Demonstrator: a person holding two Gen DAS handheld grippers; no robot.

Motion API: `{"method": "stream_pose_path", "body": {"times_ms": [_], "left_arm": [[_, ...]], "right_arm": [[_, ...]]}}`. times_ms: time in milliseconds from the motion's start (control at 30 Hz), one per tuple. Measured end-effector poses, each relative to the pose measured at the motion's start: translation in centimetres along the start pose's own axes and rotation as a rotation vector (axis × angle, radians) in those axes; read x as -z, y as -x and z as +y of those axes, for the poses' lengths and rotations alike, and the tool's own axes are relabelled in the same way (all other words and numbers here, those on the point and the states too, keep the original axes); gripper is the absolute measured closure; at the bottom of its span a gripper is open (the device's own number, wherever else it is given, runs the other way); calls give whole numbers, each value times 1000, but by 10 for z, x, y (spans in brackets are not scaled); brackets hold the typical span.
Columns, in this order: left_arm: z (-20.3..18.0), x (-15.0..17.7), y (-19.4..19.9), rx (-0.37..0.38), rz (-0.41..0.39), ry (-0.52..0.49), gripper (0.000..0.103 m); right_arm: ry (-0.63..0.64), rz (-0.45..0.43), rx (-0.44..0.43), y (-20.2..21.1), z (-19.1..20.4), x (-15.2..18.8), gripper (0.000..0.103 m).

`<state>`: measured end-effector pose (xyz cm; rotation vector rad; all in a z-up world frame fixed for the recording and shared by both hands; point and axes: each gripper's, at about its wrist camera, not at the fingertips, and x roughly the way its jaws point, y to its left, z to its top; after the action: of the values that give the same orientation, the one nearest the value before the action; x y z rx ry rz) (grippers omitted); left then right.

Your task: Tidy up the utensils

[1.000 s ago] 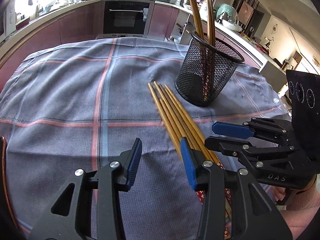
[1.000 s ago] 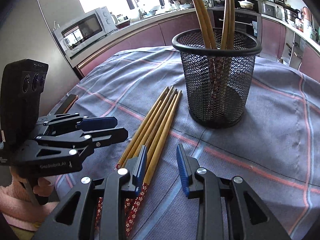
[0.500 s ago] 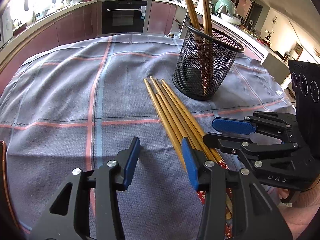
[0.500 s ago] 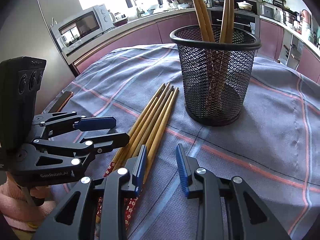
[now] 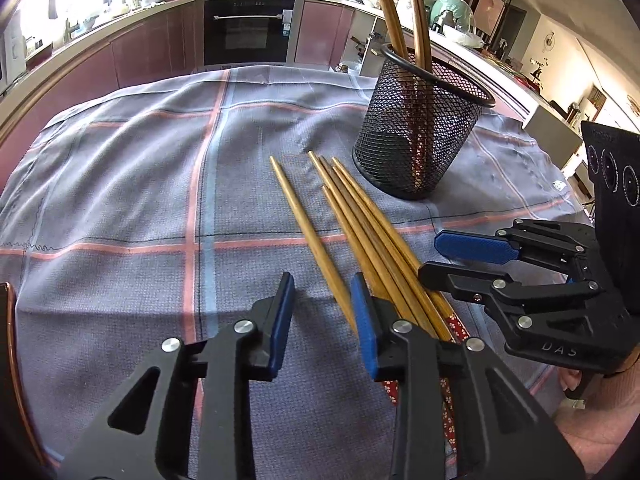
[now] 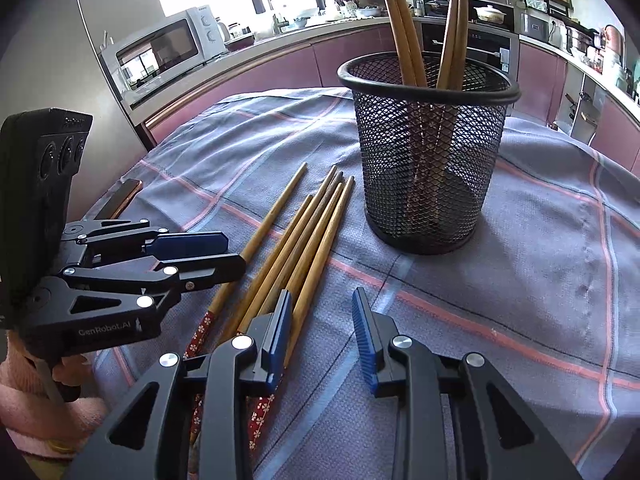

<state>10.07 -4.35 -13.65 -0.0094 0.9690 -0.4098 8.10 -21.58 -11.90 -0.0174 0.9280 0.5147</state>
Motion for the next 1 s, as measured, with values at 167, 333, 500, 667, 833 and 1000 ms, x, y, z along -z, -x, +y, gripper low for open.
{"method": "stream_pose_path", "body": {"times_ms": [167, 333, 500, 667, 833, 1000], "left_arm": [[5, -1, 0, 20, 9, 19, 75], [2, -3, -4, -1, 7, 11, 75], [2, -7, -6, -8, 6, 10, 76], [1, -8, -7, -17, 4, 4, 77], [1, -8, -7, -17, 3, 7, 77], [4, -7, -7, -11, 5, 11, 80]], "right_arm": [[-3, 4, 7, -1, -1, -1, 75], [15, 9, 27, -4, 3, -4, 75], [21, 9, 35, -7, 5, -6, 75], [20, 6, 38, -9, 5, -8, 75], [34, 2, 52, -12, 6, -11, 77], [35, 3, 54, -14, 6, -14, 80]]}}
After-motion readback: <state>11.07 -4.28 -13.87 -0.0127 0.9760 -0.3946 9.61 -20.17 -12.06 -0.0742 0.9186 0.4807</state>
